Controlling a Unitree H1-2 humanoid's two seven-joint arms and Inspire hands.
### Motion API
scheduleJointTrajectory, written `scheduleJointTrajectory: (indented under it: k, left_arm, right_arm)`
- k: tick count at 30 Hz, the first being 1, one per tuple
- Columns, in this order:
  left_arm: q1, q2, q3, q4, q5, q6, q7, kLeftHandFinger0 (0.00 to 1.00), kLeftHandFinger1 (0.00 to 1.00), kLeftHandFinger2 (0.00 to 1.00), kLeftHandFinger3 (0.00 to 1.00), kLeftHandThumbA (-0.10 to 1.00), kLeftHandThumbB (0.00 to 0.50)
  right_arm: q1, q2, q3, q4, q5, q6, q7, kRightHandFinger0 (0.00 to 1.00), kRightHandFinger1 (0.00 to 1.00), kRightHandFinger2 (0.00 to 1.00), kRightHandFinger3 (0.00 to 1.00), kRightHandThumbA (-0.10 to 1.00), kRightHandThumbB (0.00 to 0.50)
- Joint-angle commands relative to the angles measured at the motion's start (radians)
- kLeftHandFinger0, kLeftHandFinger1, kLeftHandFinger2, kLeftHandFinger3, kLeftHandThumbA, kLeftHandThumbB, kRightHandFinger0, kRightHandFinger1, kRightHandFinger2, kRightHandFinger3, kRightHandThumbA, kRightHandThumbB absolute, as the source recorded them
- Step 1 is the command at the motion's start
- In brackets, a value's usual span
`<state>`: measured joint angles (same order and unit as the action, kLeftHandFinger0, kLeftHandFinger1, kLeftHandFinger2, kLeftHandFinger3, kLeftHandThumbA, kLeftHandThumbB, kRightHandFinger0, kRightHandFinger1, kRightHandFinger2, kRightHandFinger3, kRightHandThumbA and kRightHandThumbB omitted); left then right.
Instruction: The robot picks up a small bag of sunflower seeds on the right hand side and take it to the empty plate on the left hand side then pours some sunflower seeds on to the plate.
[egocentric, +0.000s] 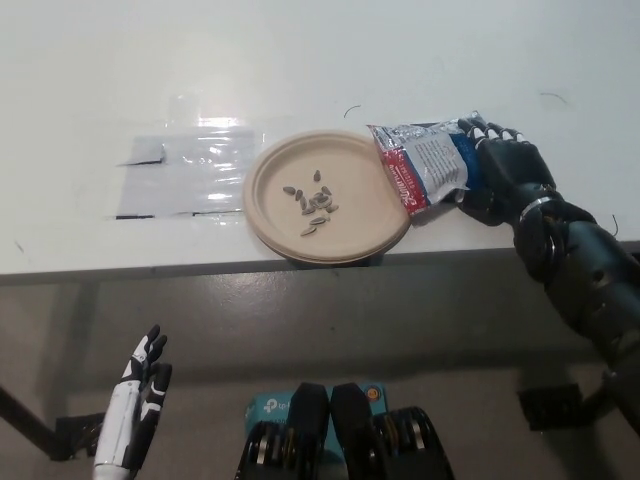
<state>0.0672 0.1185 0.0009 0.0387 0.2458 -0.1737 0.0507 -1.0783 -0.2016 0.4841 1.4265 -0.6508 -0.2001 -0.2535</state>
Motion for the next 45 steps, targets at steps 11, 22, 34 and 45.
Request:
scheduleJointTrajectory:
  k: [11, 22, 34, 45]
  left_arm:
    - [-0.014, 0.022, 0.002, -0.023, 0.016, -0.037, 0.012, 1.00, 1.00, 1.00, 1.00, 1.00, 0.087]
    - [-0.014, 0.017, 0.005, -0.020, 0.001, -0.042, 0.012, 1.00, 1.00, 1.00, 1.00, 1.00, 0.086]
    - [-0.018, 0.017, 0.006, -0.013, -0.006, -0.055, 0.013, 1.00, 1.00, 1.00, 1.00, 1.00, 0.079]
    - [-0.017, 0.021, 0.007, -0.017, 0.001, -0.057, 0.014, 1.00, 1.00, 1.00, 1.00, 1.00, 0.055]
  right_arm:
    - [-0.015, -0.067, -0.055, -0.160, 0.120, -0.080, 0.309, 1.00, 1.00, 1.00, 1.00, 0.75, 0.500]
    - [0.106, -0.154, -0.063, -0.529, 0.157, -0.006, 0.493, 1.00, 1.00, 1.00, 1.00, 0.75, 0.500]
    - [0.126, -0.165, -0.079, -0.546, 0.190, 0.021, 0.585, 1.00, 1.00, 1.00, 1.00, 0.64, 0.500]
    - [0.139, -0.199, -0.089, -0.614, 0.213, 0.054, 0.663, 1.00, 1.00, 1.00, 1.00, 0.64, 0.500]
